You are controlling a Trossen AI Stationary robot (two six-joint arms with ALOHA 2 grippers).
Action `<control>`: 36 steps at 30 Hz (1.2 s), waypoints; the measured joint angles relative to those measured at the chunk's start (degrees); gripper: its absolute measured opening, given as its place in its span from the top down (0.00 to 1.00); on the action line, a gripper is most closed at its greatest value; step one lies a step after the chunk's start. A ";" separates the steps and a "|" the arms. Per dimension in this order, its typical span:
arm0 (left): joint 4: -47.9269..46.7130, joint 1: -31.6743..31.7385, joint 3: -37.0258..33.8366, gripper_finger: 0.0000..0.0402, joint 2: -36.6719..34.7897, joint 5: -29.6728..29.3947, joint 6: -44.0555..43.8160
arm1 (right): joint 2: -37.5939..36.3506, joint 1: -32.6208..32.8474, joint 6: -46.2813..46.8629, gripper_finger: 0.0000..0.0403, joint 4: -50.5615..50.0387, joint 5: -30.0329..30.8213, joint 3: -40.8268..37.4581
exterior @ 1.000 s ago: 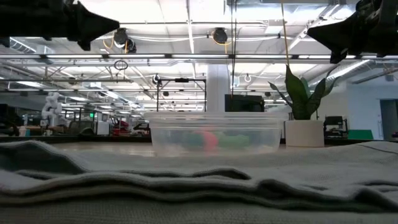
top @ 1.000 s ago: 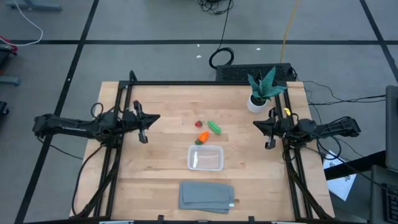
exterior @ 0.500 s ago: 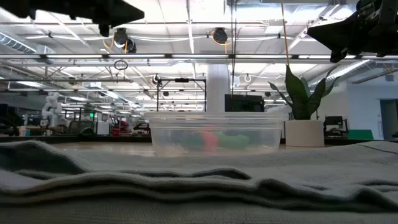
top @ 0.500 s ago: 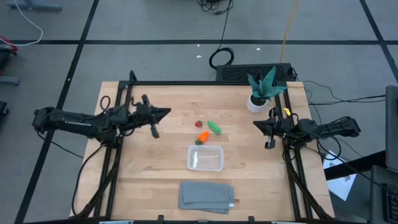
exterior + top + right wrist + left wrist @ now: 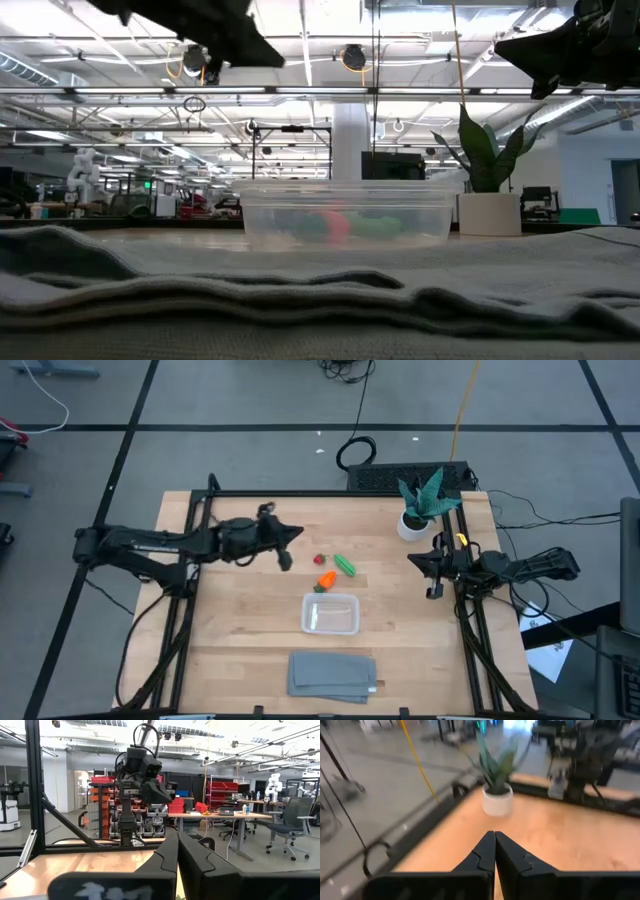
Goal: Pick and placing Produce into tupperware
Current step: Put the carrot into the transparent bin
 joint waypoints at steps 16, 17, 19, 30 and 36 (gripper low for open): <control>-26.86 3.36 25.40 0.48 20.74 10.24 -7.49 | 0.00 0.00 1.57 1.00 -0.47 0.11 -0.02; -27.02 3.27 26.26 0.45 21.50 10.62 -7.53 | 0.01 -0.01 1.57 1.00 -0.50 0.11 -0.02; -27.92 3.27 27.73 0.40 23.03 12.24 -8.12 | 0.00 0.00 1.57 1.00 -0.46 0.13 -0.02; -36.88 3.16 32.68 0.33 32.75 20.19 -11.72 | 0.00 -0.02 1.55 1.00 -0.46 0.13 -0.04; -40.38 1.69 36.55 0.32 38.30 20.13 -13.19 | 0.02 -0.02 1.54 1.00 -0.40 0.15 -0.04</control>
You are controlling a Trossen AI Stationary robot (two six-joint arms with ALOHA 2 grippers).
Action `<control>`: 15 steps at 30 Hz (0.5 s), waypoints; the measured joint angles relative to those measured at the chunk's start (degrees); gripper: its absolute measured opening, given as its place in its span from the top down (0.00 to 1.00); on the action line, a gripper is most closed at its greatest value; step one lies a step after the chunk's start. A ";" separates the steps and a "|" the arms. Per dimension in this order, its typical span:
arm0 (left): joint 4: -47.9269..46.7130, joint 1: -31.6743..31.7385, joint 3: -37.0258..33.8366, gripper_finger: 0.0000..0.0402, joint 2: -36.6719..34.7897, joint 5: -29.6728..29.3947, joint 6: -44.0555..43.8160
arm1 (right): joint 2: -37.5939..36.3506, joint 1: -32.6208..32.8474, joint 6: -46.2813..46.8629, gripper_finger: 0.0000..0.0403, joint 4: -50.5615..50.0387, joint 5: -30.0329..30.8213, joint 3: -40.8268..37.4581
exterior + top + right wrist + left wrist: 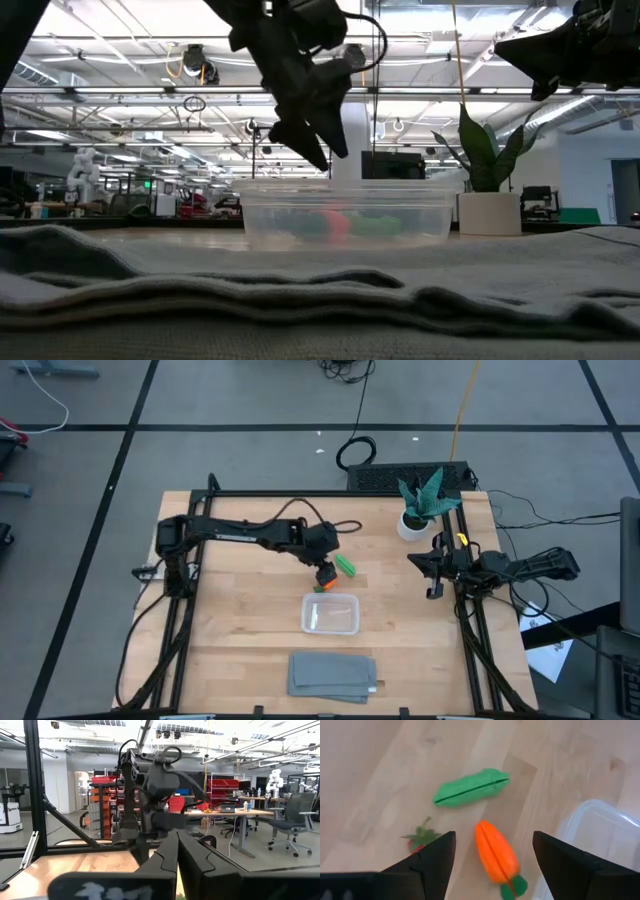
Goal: Pick and placing Produce into tupperware
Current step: Put the carrot into the transparent bin
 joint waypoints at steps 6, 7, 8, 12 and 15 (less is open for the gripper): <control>-0.41 -0.77 1.70 0.32 1.91 -0.26 -7.84 | -0.02 0.00 0.01 1.00 0.33 -0.01 0.00; -0.57 -0.73 1.72 0.32 1.91 -0.36 -8.43 | -0.01 0.00 0.02 1.00 0.27 -0.01 0.00; -1.27 -0.71 1.72 0.32 1.93 -0.49 -8.47 | 0.00 0.01 0.09 1.00 0.28 0.00 0.00; -3.61 -0.77 1.72 0.32 2.02 -0.52 -9.45 | 0.00 -0.01 1.01 1.00 0.29 0.00 0.00; -5.06 -1.32 1.72 0.32 2.02 -0.53 -9.84 | -0.01 -0.01 1.49 1.00 0.25 0.00 0.00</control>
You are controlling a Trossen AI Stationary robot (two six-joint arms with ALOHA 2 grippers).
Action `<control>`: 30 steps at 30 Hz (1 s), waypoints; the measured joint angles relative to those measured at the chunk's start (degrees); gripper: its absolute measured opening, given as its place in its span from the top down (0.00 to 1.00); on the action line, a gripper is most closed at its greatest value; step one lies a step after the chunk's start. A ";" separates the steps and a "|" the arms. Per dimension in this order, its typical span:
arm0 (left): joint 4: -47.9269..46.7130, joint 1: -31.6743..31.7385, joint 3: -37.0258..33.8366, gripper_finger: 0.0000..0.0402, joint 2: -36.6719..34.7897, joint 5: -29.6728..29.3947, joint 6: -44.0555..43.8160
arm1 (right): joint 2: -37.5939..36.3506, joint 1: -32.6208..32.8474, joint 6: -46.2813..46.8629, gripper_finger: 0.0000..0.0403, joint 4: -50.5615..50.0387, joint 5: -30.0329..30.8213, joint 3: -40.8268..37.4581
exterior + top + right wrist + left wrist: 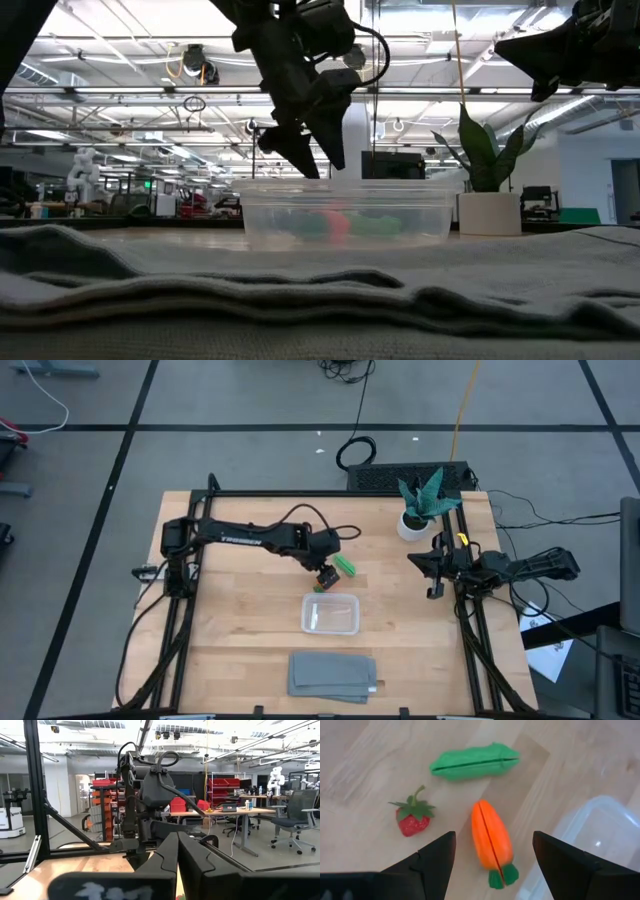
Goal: Pick and placing Produce into tupperware
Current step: Put the carrot into the transparent bin
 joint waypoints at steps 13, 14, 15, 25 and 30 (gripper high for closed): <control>1.18 -2.37 -0.48 0.32 1.39 0.03 -0.03 | 0.01 0.02 0.00 1.00 -0.04 0.00 0.00; 1.15 -2.39 -0.48 0.32 2.26 0.03 -0.03 | 0.01 0.02 0.00 1.00 -0.04 0.00 0.00; 1.47 -2.41 -0.48 0.32 3.00 0.07 -0.03 | 0.01 0.00 0.00 1.00 -0.14 -0.02 0.00; 1.28 -2.26 -0.57 0.32 6.84 0.48 0.31 | 0.03 0.00 0.00 1.00 -0.42 0.00 0.00; 1.82 -2.26 -0.57 0.32 6.82 0.47 0.95 | 0.03 0.00 -0.07 1.00 -0.43 0.00 0.00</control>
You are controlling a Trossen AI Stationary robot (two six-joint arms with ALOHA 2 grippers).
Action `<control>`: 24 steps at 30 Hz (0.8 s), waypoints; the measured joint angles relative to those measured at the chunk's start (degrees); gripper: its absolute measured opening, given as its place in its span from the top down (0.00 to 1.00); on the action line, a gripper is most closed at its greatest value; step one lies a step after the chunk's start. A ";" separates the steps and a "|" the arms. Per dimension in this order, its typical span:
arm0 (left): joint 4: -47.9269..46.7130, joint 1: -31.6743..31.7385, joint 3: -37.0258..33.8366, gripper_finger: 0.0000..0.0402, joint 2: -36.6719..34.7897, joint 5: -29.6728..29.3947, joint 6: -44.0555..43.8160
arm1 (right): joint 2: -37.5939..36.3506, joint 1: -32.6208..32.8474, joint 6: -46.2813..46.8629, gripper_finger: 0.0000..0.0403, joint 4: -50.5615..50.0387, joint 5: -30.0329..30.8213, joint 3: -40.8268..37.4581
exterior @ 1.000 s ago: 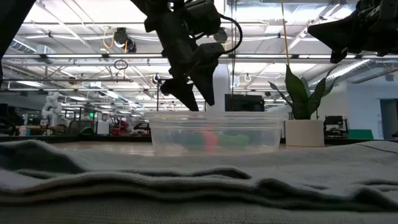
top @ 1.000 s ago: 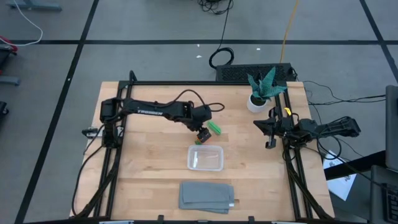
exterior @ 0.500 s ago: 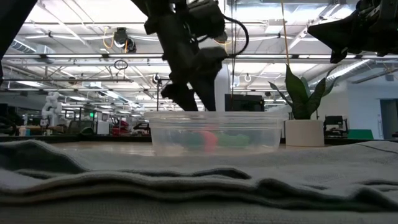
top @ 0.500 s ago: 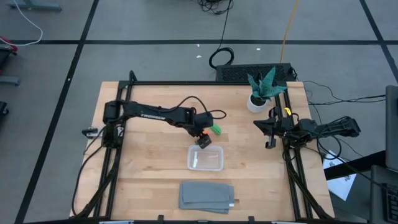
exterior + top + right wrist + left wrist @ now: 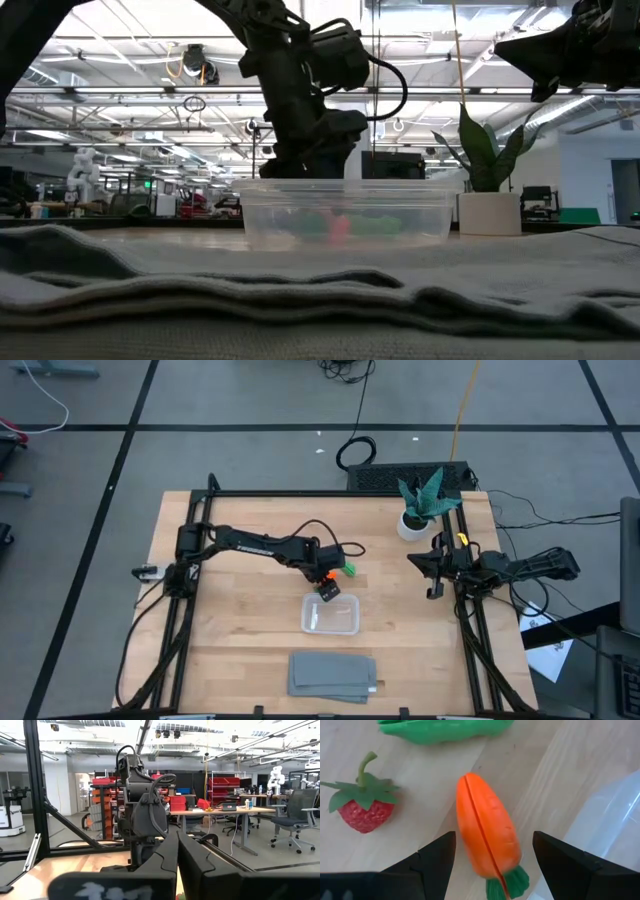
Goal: Pick and placing Produce into tupperware
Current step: Put the carrot into the transparent bin
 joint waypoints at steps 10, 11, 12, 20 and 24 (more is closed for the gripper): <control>2.01 0.00 0.02 0.32 3.23 0.31 2.02 | 0.01 0.02 -0.12 1.00 0.04 0.02 0.00; 2.10 0.00 0.02 0.32 3.34 0.31 2.11 | 0.03 0.01 -0.14 1.00 -0.02 0.02 0.00; 2.13 0.00 0.02 0.32 3.34 0.31 2.27 | 0.07 0.00 -0.13 1.00 -0.01 0.02 0.00; 2.39 0.09 0.02 0.34 3.30 -0.22 5.63 | 0.07 0.01 -0.35 1.00 0.01 0.03 0.00; 2.22 0.17 0.02 0.45 3.30 -0.45 6.06 | 0.07 0.00 -0.36 1.00 0.01 0.02 0.00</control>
